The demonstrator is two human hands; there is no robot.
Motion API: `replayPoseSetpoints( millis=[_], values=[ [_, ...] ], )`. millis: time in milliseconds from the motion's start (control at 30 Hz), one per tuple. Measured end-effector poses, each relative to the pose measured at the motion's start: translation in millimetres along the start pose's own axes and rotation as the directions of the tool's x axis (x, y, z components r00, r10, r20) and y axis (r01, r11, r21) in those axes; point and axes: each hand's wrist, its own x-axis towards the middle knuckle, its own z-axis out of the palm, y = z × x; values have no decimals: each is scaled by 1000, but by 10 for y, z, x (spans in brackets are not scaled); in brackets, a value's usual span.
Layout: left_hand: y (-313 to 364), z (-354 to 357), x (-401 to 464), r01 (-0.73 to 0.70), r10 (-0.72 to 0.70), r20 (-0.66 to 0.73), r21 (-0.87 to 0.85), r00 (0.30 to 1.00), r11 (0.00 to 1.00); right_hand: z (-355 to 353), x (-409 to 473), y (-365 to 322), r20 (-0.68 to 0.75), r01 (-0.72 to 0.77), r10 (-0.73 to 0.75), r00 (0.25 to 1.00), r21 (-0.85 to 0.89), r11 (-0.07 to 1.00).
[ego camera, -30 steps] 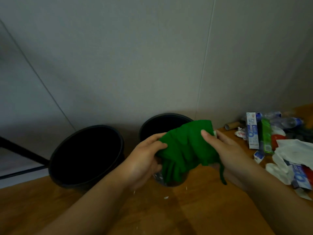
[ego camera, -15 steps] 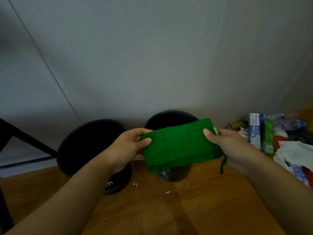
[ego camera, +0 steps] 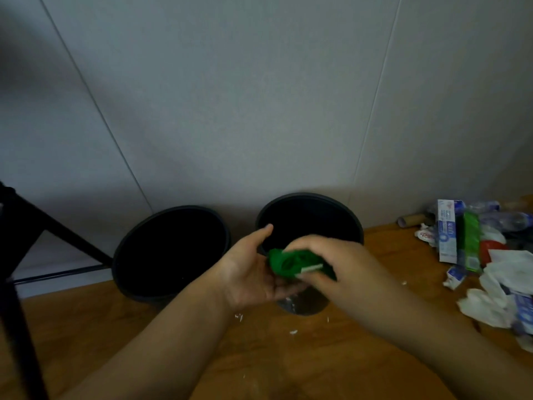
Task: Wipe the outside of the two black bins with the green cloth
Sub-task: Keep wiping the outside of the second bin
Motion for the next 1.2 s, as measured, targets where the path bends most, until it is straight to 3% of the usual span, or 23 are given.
replayPoseSetpoints(
  millis=[67, 133, 167, 233, 300, 333, 400, 467, 533, 600, 800, 900, 1000, 1100, 1200],
  values=[
    [-21, 13, 1, -56, 62, -55, 107, 997, 993, 9, -43, -17, 129, 69, -52, 990, -133, 989],
    [-45, -24, 30, -117, 132, -72, 176, 989, 977, -33, -81, 23, 215, 57, -36, 976, -94, 994],
    [-49, -44, 53, -168, 184, -60, 207, 981, 964, -57, -85, 30, 196, 3, -1, 981, -8, 1000],
    [-40, -67, 70, -284, 310, -27, 326, 950, 902, -81, -41, 121, 17, -115, 113, 993, 181, 977],
    [-16, -67, 7, -333, 371, 28, 509, 928, 794, -84, 53, 270, -148, -106, 128, 981, 152, 983],
    [0, -66, -33, -338, 366, 81, 601, 927, 724, -97, 106, 338, -141, -72, 83, 987, 82, 994],
    [15, -92, -89, -334, 309, 183, 757, 933, 562, -137, 185, 419, 39, -39, 38, 999, 23, 999],
    [28, -97, -136, -315, 247, 231, 865, 941, 392, -201, 238, 445, 238, -112, 90, 967, 82, 990],
    [26, -106, -133, -292, 217, 236, 913, 947, 284, -230, 255, 444, 334, -175, 116, 935, 151, 973],
    [22, -137, -112, -279, 221, 222, 919, 950, 279, -199, 255, 450, 303, -167, 114, 946, 154, 974],
    [59, -320, -99, -203, 196, 132, 894, 972, 401, -173, 185, 597, 90, -200, 185, 979, 212, 957],
    [57, -295, -90, -197, 284, 74, 879, 956, 434, -126, 163, 601, 20, -189, 190, 982, -49, 981],
    [28, -213, -14, -102, 401, -60, 924, 914, 369, 54, 162, 521, -124, -245, 217, 968, -289, 926],
    [16, -158, 64, -12, 511, -185, 934, 840, 358, 202, 171, 391, -236, -263, 218, 947, -179, 948],
    [40, -106, 67, -73, 595, -238, 890, 768, 451, 267, 187, 264, -258, -225, 242, 936, 91, 970]
  ],
)
